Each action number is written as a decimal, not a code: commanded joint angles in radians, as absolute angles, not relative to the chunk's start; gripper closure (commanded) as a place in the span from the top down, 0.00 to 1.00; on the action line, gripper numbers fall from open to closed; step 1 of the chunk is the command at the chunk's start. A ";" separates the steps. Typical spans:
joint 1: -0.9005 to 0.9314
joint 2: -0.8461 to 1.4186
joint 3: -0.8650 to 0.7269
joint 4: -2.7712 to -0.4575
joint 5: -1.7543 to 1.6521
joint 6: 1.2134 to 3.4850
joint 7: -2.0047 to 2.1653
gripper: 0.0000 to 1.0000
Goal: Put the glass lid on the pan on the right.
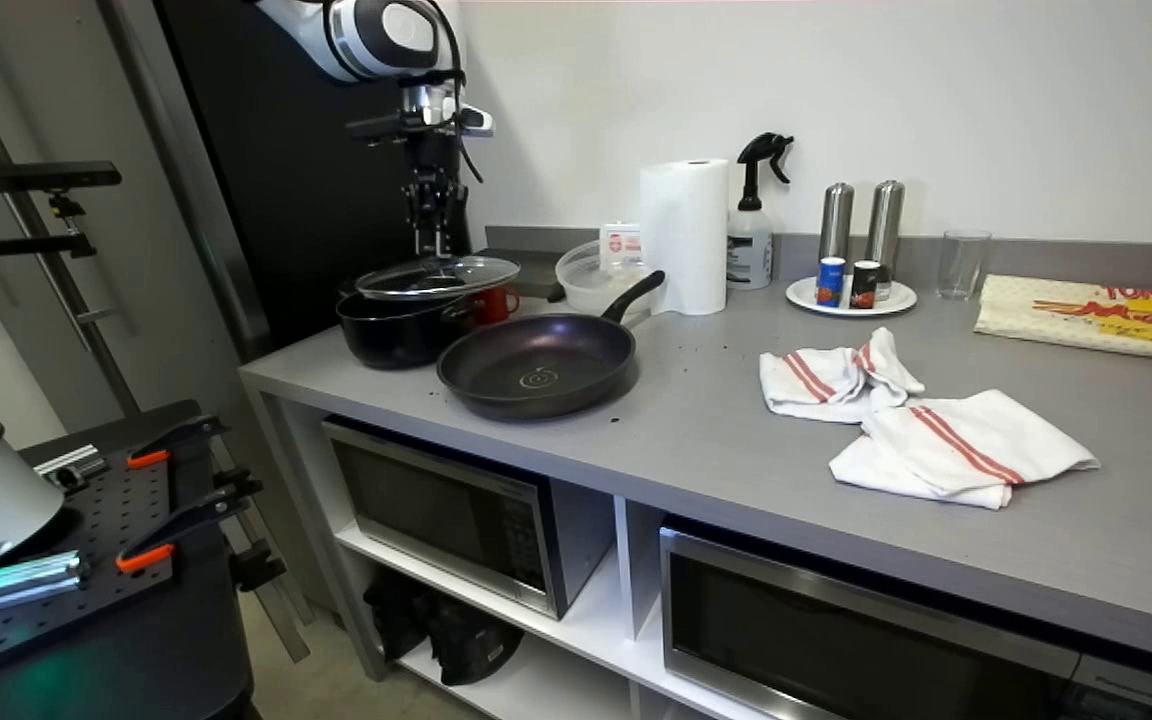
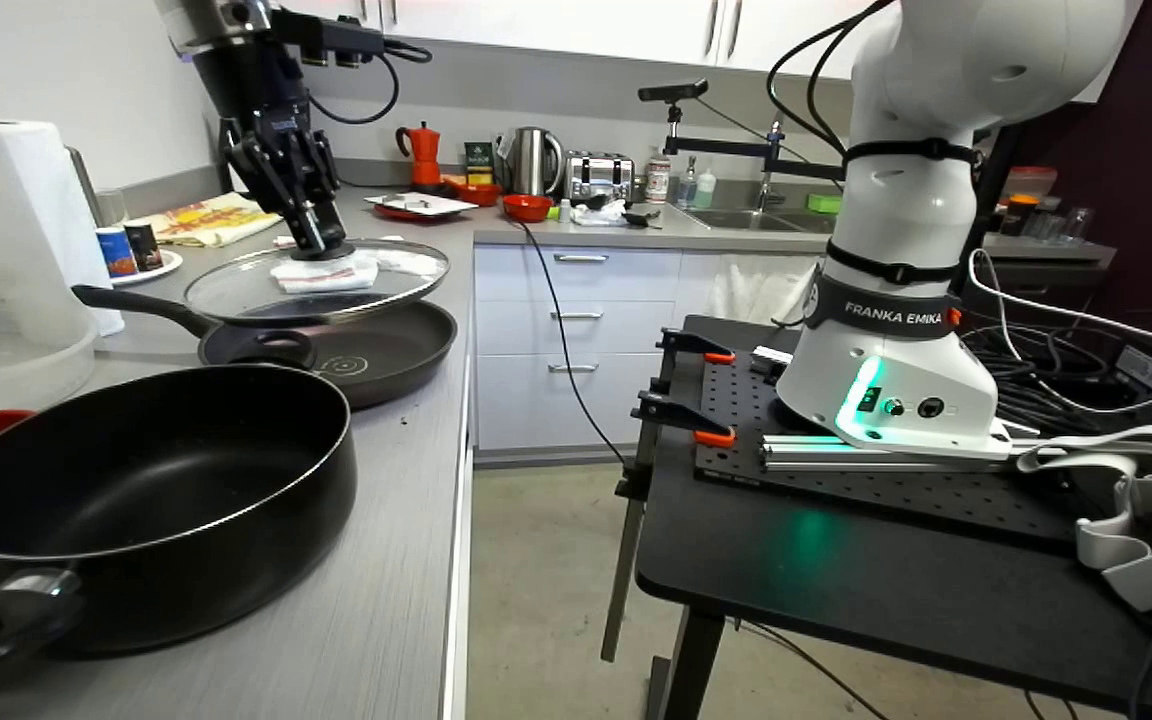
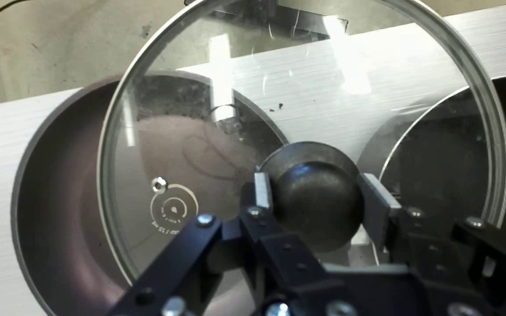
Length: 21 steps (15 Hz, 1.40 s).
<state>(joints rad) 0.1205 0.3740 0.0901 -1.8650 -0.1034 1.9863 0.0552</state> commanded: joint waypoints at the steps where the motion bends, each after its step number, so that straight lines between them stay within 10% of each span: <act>1: 0.074 0.306 0.070 -1.924 -0.051 1.995 0.027 0.26; 21: -0.037 0.444 0.011 -1.846 0.007 2.044 -0.033 0.26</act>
